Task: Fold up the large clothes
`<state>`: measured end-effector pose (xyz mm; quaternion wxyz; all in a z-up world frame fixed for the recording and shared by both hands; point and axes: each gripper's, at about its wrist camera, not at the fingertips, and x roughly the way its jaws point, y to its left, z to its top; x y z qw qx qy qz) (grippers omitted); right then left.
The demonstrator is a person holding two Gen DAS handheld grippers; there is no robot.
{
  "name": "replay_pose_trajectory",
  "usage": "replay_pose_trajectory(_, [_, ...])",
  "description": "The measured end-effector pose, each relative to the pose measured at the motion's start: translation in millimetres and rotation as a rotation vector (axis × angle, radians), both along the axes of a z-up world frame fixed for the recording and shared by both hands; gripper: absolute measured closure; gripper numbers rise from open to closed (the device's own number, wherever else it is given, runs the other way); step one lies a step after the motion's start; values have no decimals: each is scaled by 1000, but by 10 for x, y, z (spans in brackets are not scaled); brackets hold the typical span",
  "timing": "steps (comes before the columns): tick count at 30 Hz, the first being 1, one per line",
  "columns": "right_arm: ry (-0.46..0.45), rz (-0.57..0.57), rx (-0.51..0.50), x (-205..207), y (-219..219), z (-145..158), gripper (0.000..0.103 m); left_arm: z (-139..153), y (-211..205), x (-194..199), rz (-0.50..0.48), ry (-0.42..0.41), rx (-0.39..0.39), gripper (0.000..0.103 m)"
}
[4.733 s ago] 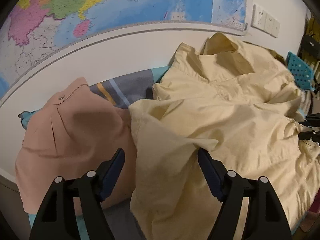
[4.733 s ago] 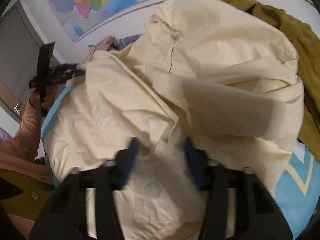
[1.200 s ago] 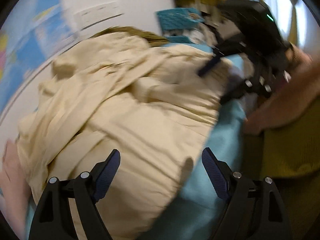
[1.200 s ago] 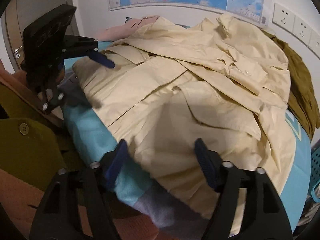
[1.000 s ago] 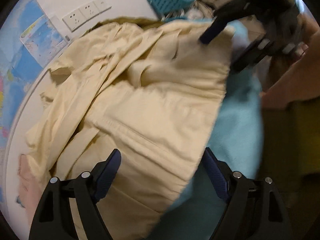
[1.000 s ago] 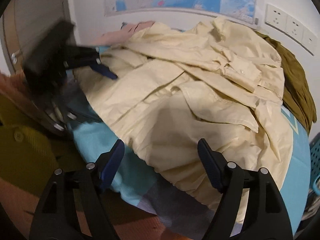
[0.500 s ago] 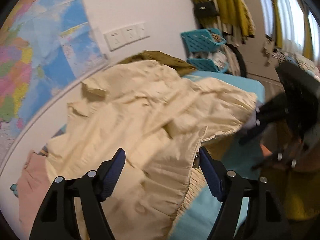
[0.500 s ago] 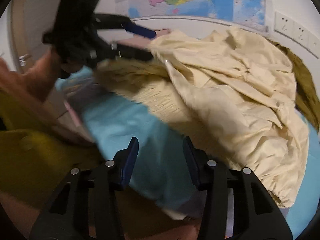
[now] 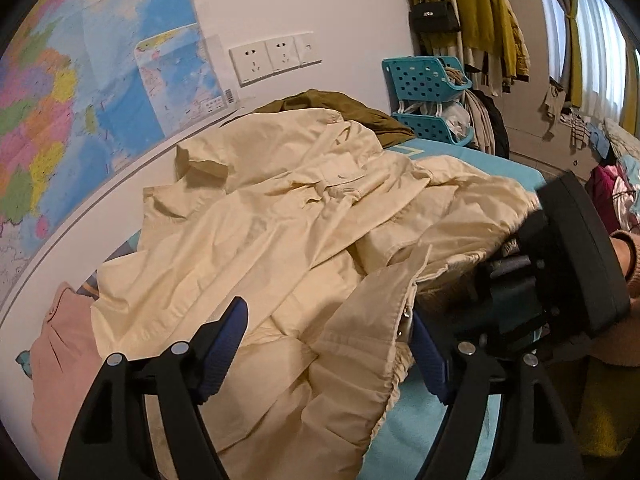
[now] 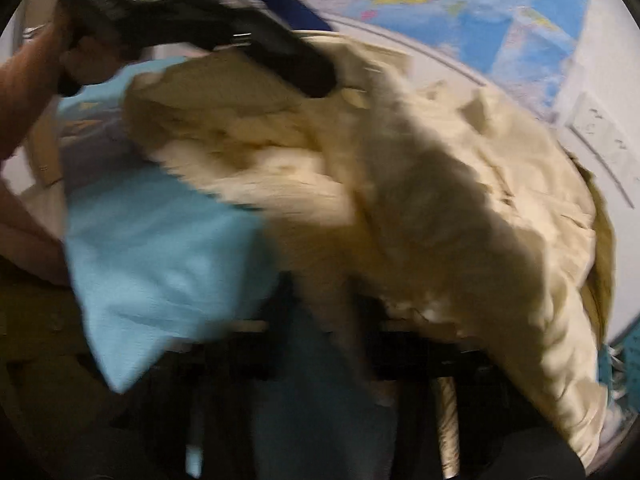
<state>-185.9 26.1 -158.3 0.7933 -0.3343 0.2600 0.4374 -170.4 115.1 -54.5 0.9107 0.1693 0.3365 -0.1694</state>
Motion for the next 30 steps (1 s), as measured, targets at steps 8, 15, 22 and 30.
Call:
replay_pose_trajectory(8, [27,9,67,-34,-106,178,75,23,-11,27,7,-7,11,27])
replay_pose_trajectory(15, [-20,-13,32,56,117,-26,62,21,13,39,12,1,1,27])
replay_pose_trajectory(22, [25,26,86,91,173,111,97,2,42,73,24,15,-20,25])
replay_pose_trajectory(30, [203,138,37,-201,-198,183,98,-379,-36,243,56,112,58,27])
